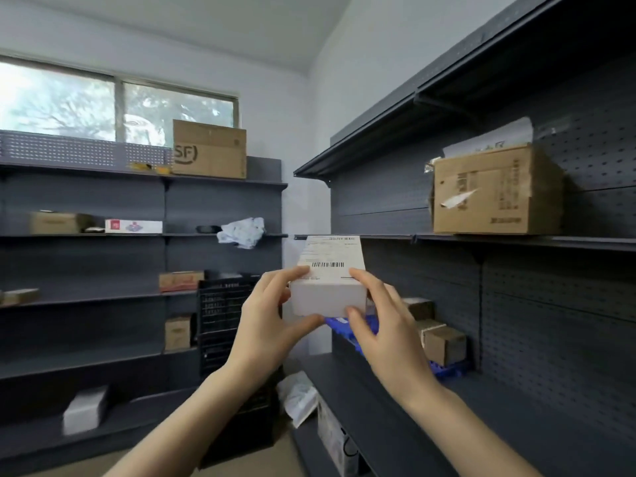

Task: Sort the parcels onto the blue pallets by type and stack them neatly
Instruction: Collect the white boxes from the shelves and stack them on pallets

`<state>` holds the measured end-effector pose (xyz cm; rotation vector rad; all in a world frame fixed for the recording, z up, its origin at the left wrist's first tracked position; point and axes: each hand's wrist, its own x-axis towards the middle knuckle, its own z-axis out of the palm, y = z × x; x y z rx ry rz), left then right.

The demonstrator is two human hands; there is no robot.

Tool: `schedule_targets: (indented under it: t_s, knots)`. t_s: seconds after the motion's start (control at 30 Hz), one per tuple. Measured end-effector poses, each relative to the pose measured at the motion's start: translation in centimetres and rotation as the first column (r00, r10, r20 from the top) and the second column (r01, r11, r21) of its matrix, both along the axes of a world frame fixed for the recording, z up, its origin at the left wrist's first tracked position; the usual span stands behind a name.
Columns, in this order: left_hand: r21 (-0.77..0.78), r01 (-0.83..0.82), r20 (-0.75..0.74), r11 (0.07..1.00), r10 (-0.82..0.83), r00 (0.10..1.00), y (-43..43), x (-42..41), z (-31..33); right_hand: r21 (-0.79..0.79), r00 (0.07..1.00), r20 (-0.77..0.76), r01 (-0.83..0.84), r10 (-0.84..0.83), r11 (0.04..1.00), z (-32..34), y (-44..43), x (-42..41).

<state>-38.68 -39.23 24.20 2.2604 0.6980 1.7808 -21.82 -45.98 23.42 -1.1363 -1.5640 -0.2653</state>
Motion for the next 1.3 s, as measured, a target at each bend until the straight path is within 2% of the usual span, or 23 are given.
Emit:
schedule_targets:
  t_s: [0.37, 0.57, 0.9, 1.3]
  knots:
    - [-0.098, -0.127, -0.095, 0.987, 0.118, 0.988, 17.8, -6.6, -7.9, -0.2, 0.99, -0.059, -0.137, 0.128, 0.97, -7.5, 19.4, -5.3]
    - [-0.104, -0.163, -0.15, 0.981, 0.147, 0.978, 29.6, -7.1, -10.2, -0.231, 0.982, -0.09, -0.185, 0.168, 0.955, -10.5, 32.1, -5.1]
    - [-0.108, -0.072, -0.176, 0.992, 0.053, 0.983, 52.8, -1.8, -7.8, -0.185, 0.988, -0.117, -0.118, 0.098, 0.975, -8.9, 54.5, -0.2]
    - [-0.174, 0.089, -0.126, 0.981, -0.112, 0.986, 77.6, 10.1, -11.0, -0.251, 0.992, -0.109, 0.03, -0.058, 0.968, -11.2, 76.1, 10.7]
